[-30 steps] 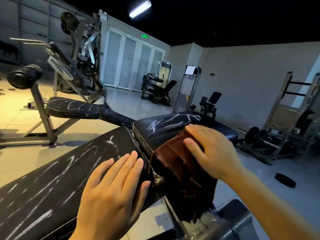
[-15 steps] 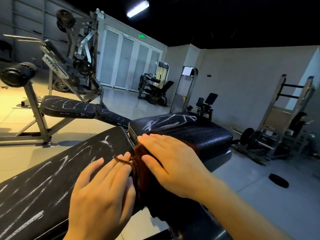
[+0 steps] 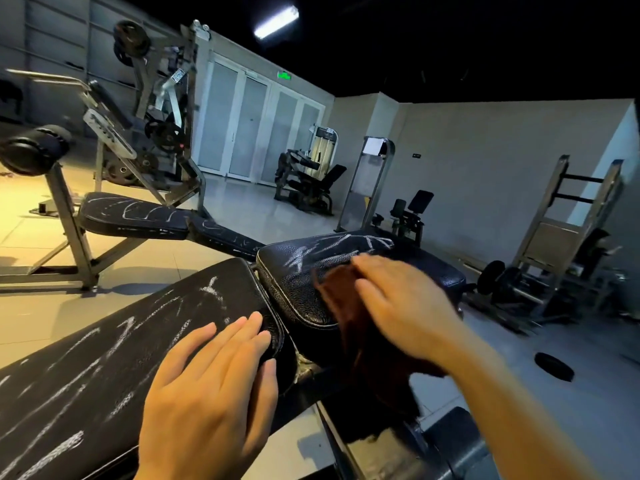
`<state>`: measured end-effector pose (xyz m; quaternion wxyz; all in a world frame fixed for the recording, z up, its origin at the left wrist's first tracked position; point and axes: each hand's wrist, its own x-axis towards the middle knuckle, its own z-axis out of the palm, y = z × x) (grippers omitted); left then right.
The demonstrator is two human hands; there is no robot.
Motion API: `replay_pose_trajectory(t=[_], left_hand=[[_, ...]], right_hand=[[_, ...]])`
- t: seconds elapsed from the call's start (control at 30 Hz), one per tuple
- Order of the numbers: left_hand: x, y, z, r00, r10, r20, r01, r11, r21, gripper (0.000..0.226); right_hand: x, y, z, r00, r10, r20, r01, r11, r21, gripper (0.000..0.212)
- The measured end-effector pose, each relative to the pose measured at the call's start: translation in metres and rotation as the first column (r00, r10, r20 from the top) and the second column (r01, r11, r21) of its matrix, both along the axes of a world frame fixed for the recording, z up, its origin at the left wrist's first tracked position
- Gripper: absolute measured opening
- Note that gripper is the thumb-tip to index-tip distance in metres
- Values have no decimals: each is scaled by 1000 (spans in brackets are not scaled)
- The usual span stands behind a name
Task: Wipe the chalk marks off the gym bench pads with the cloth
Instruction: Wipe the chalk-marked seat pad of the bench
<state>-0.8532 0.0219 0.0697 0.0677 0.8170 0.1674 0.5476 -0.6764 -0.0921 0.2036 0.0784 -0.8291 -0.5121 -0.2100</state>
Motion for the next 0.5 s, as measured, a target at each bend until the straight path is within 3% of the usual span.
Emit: replay_pose_trajectory(t=[0.1,0.13,0.17,0.2,0.23,0.27,0.3,0.43,0.5], left_hand=[[9,11,10,995,-83,-58,67,970,-233,39],[5,11,11,983,-112,-146,70,961,-269,39],[6,13,16,966,34,-257,-74,986,-149,37],[12,16,24,968,-16,-250,-27,986,-167,37],[14,9,26,971,-80,-224,40,983,-180,39],[17,3,30,996,-80,-41,67,967,-248,40],[11,-1,24,997,-54,51,64,978,-200,39],[10,2,7,974,-110,197,134,984,-118,29],[10,-2,19,966,-88,242,104,993,-55,27]], right_hand=[[-45,14,-18,978,200,53,-195,977,-88,59],[-50,14,-21,970,237,47,-231,967,-108,60],[-51,12,-22,966,257,32,-252,961,-111,60],[-48,8,-21,967,254,16,-252,963,-98,62],[-43,3,-18,973,230,6,-229,971,-73,66],[-33,-3,-15,984,177,6,-177,983,-44,71],[-21,-9,-11,995,101,14,-101,995,-16,74],[44,-32,15,970,-227,-90,230,973,20,63],[58,-32,23,942,-287,-173,288,957,-16,61]])
